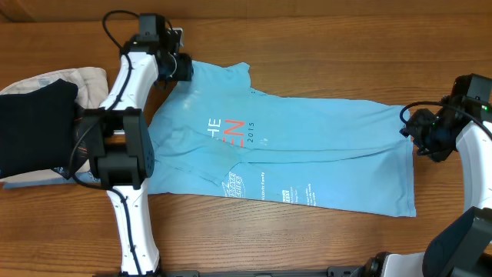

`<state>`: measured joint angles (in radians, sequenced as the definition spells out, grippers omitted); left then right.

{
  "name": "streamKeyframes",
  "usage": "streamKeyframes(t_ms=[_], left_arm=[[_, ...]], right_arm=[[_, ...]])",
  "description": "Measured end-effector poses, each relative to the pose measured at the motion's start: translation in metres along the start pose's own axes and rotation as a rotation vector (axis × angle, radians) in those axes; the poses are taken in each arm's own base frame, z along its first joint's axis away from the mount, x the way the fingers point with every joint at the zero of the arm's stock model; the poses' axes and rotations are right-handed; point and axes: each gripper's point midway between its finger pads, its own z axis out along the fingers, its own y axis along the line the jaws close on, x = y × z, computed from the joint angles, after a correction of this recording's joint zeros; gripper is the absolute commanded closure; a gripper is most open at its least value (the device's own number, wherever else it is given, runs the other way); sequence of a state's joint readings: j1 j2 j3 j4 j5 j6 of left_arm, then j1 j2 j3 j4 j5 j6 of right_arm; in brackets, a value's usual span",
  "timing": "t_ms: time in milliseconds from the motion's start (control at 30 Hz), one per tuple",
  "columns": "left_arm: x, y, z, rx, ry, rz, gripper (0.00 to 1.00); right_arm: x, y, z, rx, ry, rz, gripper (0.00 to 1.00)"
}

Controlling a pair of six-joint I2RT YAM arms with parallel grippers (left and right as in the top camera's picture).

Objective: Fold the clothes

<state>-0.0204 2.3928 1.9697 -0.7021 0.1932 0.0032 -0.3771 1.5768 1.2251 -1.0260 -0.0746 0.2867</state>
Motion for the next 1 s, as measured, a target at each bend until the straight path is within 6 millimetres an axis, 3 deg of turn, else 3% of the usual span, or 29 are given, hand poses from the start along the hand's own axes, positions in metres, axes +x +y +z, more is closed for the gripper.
streamKeyframes(t_ms=[100, 367, 500, 600, 733, 867, 1000], left_arm=[[0.01, 0.003, 0.015, -0.009, 0.031, 0.001, 0.44], [0.01, 0.013, 0.014, -0.067, 0.031, 0.004, 0.48], [0.012, 0.013, 0.014, -0.066, 0.041, 0.004, 0.56], [0.016, 0.011, 0.014, -0.065, 0.055, 0.005, 0.71], [0.021, 0.009, 0.013, -0.066, 0.078, 0.009, 0.77], [0.027, 0.004, 0.013, -0.062, 0.106, 0.019, 0.92], [0.029, 0.001, 0.013, -0.06, 0.116, 0.019, 0.96]], right_arm=[[0.0, 0.0, 0.0, 0.001, 0.002, 0.0, 0.39], [0.001, -0.001, 0.0, 0.002, 0.006, 0.0, 0.39], [0.001, -0.001, 0.0, 0.002, 0.006, 0.001, 0.39], [0.001, -0.001, 0.0, 0.003, 0.006, 0.0, 0.39], [0.001, -0.001, 0.0, 0.002, 0.005, 0.001, 0.39], [0.001, 0.0, 0.0, 0.002, 0.003, 0.0, 0.39], [-0.004, 0.001, 0.0, -0.005, -0.015, -0.002, 0.44]])
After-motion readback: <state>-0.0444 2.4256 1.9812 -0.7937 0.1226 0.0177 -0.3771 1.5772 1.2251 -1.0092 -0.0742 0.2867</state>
